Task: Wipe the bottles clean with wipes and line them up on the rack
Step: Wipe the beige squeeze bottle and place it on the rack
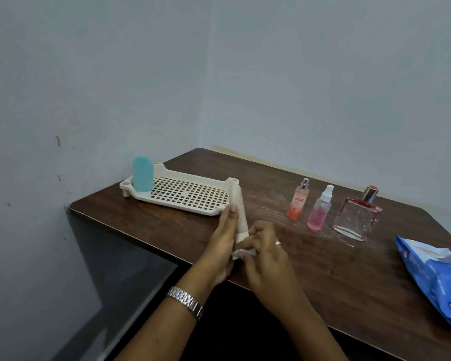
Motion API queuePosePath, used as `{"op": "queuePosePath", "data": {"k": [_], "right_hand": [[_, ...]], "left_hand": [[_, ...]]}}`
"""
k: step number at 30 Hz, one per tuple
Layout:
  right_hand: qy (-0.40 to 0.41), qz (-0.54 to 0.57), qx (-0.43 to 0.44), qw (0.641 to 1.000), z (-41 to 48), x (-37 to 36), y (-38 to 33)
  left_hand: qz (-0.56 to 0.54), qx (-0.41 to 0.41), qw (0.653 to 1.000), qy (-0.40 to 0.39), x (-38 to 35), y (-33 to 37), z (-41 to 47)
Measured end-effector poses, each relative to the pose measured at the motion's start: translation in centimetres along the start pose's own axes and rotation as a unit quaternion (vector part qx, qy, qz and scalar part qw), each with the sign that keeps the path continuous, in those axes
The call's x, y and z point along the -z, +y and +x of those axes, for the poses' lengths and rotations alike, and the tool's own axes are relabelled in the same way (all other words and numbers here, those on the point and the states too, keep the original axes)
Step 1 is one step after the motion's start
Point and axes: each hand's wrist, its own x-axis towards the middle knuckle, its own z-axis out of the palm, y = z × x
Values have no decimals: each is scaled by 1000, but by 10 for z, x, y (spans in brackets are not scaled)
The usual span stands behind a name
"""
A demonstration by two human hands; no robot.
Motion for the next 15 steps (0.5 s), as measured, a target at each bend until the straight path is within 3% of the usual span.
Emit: {"op": "queuePosePath", "data": {"k": [3,7,11,15], "right_hand": [[32,99,-37,994,8,14,1],[140,253,-73,954,26,32,6],[197,202,-58,958,47,34,8],[187,83,-46,978,63,28,10]], "left_hand": [[3,-1,1000,30,-1,-1,1],[58,6,998,14,-3,-3,0],[84,-9,996,-3,-3,-5,-2],[86,-22,996,-14,-5,-4,-5]]}}
